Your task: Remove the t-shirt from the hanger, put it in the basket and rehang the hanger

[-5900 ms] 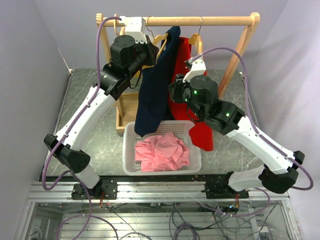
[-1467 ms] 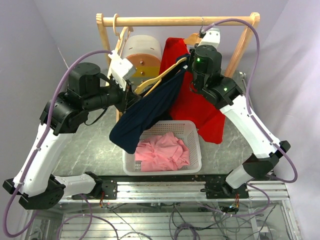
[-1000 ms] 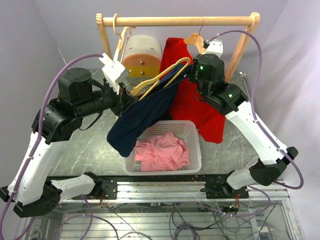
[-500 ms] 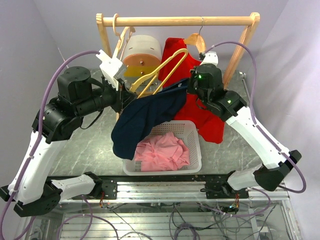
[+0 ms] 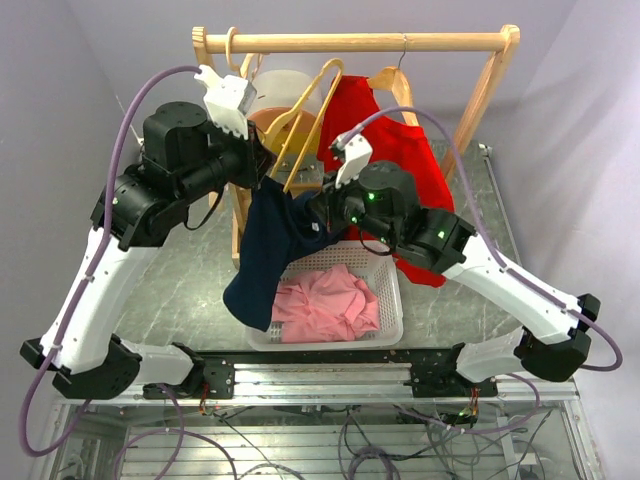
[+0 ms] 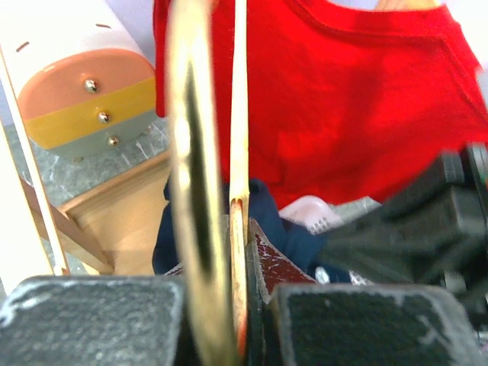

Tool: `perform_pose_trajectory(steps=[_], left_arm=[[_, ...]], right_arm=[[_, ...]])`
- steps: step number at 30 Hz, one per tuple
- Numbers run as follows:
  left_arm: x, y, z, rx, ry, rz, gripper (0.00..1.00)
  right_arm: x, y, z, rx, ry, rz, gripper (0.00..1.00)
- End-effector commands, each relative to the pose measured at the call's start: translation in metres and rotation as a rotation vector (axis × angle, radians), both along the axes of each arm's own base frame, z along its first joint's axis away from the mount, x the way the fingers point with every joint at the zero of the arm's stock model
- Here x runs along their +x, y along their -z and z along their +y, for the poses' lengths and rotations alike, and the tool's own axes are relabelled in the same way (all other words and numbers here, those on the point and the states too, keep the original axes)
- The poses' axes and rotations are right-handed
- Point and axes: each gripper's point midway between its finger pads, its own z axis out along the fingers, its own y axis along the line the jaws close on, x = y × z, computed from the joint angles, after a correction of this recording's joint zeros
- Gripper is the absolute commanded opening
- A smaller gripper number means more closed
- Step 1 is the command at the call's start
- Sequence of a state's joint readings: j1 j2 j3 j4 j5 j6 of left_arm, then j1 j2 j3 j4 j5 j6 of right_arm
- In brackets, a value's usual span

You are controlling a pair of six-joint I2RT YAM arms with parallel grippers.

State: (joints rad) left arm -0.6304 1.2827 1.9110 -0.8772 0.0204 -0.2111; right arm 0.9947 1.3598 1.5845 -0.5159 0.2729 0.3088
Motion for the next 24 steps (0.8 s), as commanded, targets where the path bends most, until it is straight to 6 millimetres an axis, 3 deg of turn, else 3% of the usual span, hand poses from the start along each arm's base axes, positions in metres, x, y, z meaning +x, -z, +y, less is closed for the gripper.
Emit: perform_pose_trajectory(steps=[1,8,14,18,24], left_arm=[[0.023,-0.04,-0.003,-0.093,-0.079,-0.11,0.07],[0.063,-0.058,-0.019,-0.125,-0.127,-0.19,0.07],[0.085,-0.07,-0.028,-0.151,-0.16,-0.241,0.07],[0.092,-0.074,-0.033,-0.168,-0.16,-0.255,0.07],[0.097,-0.078,-0.031,-0.184,-0.186,-0.281,0.07]], right_arm=[[-0.038,0.007,0.038,0.002,-0.208,0.007,0.0],[-0.088,0.032,0.061,-0.093,-0.419,0.053,0.0],[-0.135,0.037,0.07,-0.08,-0.637,0.093,0.0],[-0.159,0.044,0.061,-0.098,-0.732,0.17,0.0],[-0.156,0.056,0.029,-0.194,-0.638,0.219,0.0]])
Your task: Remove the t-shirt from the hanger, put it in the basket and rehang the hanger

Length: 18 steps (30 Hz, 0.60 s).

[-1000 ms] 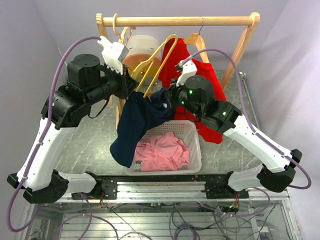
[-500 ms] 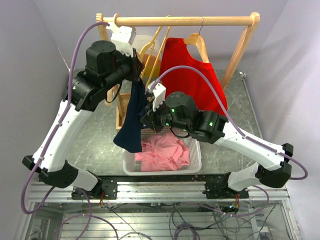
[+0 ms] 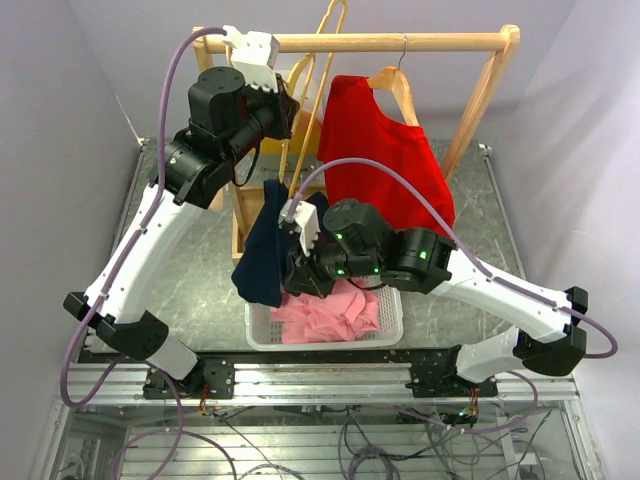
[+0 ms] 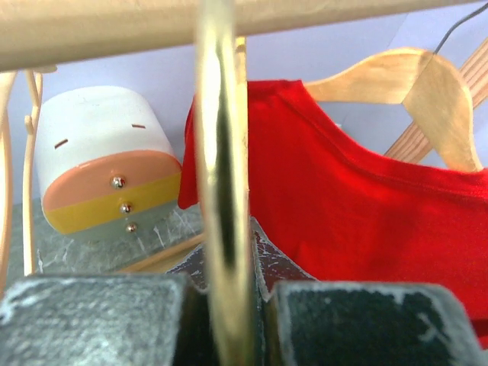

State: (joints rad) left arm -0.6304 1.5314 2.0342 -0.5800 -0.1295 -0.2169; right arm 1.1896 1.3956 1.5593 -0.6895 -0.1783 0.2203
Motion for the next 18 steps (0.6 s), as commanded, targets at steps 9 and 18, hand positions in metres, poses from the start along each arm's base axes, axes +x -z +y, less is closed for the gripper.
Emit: perform_pose_trajectory(steps=[9,18], left_arm=[[0.013,-0.052,0.006,-0.062,-0.051,-0.146,0.07],[0.04,-0.031,0.012,-0.023,-0.095,-0.098,0.07]], right_arm=[[-0.007,-0.002,-0.031,-0.013,0.072,0.019,0.0],[-0.005,0.004,-0.027,-0.02,0.076,0.011,0.0]])
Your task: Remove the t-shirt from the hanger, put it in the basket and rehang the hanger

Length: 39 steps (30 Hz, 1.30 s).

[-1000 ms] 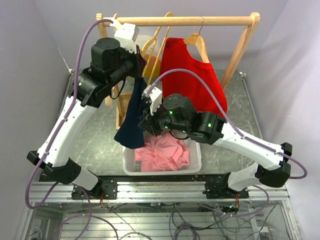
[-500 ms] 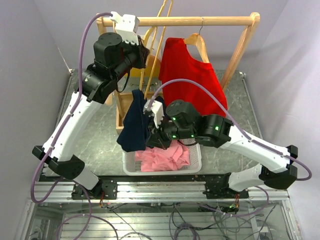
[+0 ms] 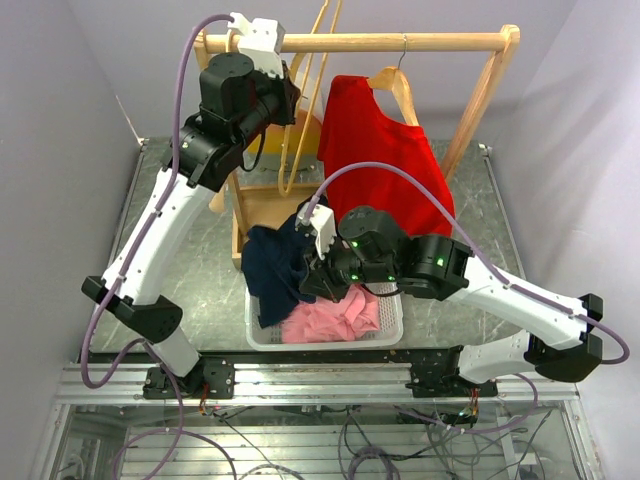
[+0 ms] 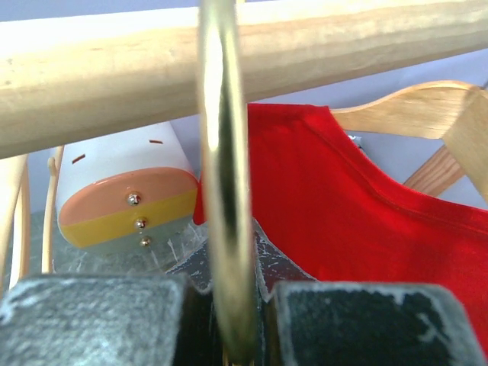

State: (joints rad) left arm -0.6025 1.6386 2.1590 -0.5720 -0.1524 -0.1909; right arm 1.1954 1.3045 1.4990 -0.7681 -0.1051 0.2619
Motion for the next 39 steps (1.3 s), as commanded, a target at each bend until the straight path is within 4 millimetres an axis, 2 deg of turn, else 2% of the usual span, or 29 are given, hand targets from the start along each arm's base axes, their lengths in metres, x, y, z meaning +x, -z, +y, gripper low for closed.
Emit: perform_pose_trajectory(steps=[1,7,10,16,18,19,22,24,28,31,34,39], left_arm=[[0.013,-0.019,0.014,-0.027,-0.052,-0.06,0.07],[0.034,0.002,0.014,-0.001,-0.061,-0.008,0.07],[0.041,0.019,0.011,0.024,-0.062,0.039,0.07],[0.041,0.043,0.012,0.043,-0.069,0.096,0.07],[0.036,0.045,0.013,0.039,-0.063,0.098,0.12],[0.033,0.043,0.015,0.033,-0.06,0.093,0.19],[0.021,0.031,0.018,-0.001,-0.05,0.066,0.52],[0.014,0.021,0.022,-0.025,-0.049,0.04,0.65],[-0.004,-0.002,0.031,-0.067,-0.044,-0.01,0.72],[-0.02,-0.02,0.032,-0.114,-0.003,-0.048,0.76],[-0.035,-0.03,0.031,-0.151,0.043,-0.064,0.82],[-0.063,-0.036,0.027,-0.208,0.136,-0.057,0.91]], right_arm=[[-0.001,-0.003,0.007,0.03,-0.002,-0.008,0.0],[0.001,-0.001,0.007,0.032,0.006,-0.016,0.0],[0.002,-0.002,0.006,0.039,0.012,-0.016,0.0],[0.003,-0.006,0.003,0.042,0.034,-0.02,0.0],[0.004,-0.007,0.002,0.04,0.04,-0.023,0.0],[0.005,-0.008,0.002,0.042,0.041,-0.024,0.0],[0.006,-0.012,0.003,0.045,0.045,-0.034,0.0],[0.008,-0.015,0.003,0.052,0.048,-0.045,0.0],[0.016,-0.02,0.005,0.059,0.073,-0.082,0.0],[0.031,-0.034,0.004,0.076,0.133,-0.145,0.0],[0.049,-0.057,0.001,0.093,0.205,-0.22,0.0],[0.07,-0.106,-0.008,0.141,0.297,-0.337,0.0]])
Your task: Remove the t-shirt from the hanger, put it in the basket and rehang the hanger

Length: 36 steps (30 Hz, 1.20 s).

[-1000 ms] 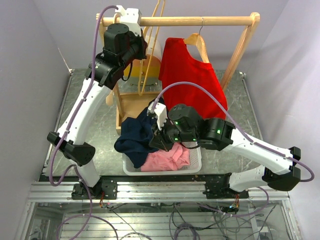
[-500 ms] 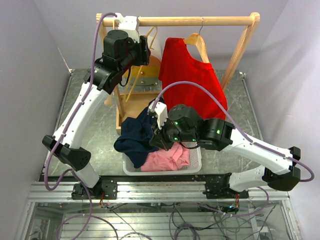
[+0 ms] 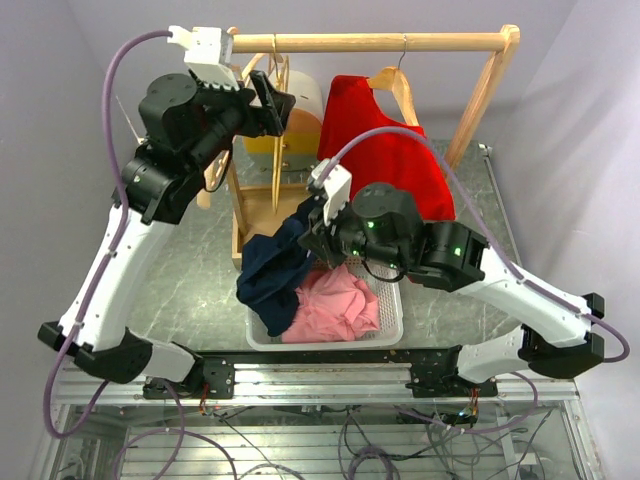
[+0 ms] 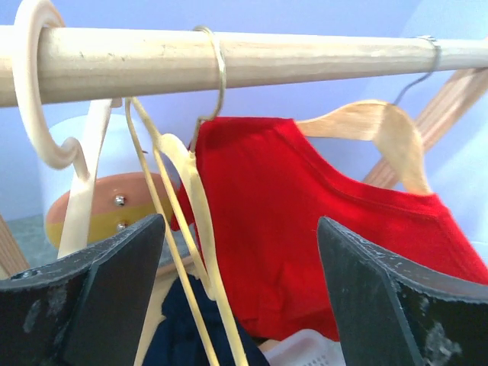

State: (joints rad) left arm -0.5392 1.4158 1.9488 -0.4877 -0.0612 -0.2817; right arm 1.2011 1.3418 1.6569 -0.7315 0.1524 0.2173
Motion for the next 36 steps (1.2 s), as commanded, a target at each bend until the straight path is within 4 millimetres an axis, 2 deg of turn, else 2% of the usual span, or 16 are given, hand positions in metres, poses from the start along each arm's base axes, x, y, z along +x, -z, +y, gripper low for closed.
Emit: perform_pose_trajectory(steps=[1,5,9,12,16,22,26,29,32,36], left_arm=[[-0.028,-0.015,-0.011,-0.089,0.132,-0.03,0.92],[-0.052,-0.028,-0.016,-0.139,0.222,-0.057,0.91],[-0.076,-0.047,-0.018,-0.182,0.303,-0.116,0.89],[-0.091,-0.063,-0.016,-0.209,0.341,-0.172,0.89],[-0.102,-0.073,-0.011,-0.208,0.353,-0.209,0.88],[-0.109,-0.076,-0.005,-0.201,0.342,-0.233,0.88],[-0.111,-0.078,0.0,-0.193,0.327,-0.244,0.89],[-0.112,-0.08,0.002,-0.186,0.318,-0.25,0.89],[-0.112,-0.082,0.004,-0.179,0.308,-0.257,0.89],[-0.111,-0.082,0.007,-0.168,0.292,-0.258,0.89]], right_arm=[[0.024,-0.056,-0.014,0.061,0.115,-0.153,0.0],[0.022,-0.102,-0.023,0.139,0.107,-0.223,0.0],[0.011,-0.161,-0.032,0.271,0.046,-0.323,0.0],[-0.003,-0.212,-0.043,0.398,-0.014,-0.431,0.0],[-0.022,-0.276,-0.067,0.586,-0.057,-0.592,0.0],[-0.051,-0.345,-0.115,0.788,-0.08,-0.796,0.0],[-0.068,-0.373,-0.15,0.873,-0.073,-0.886,0.0],[-0.074,-0.385,-0.17,0.923,-0.052,-0.929,0.0],[-0.075,-0.391,-0.178,0.934,-0.032,-0.947,0.0],[-0.074,-0.398,-0.177,0.941,-0.025,-0.956,0.0]])
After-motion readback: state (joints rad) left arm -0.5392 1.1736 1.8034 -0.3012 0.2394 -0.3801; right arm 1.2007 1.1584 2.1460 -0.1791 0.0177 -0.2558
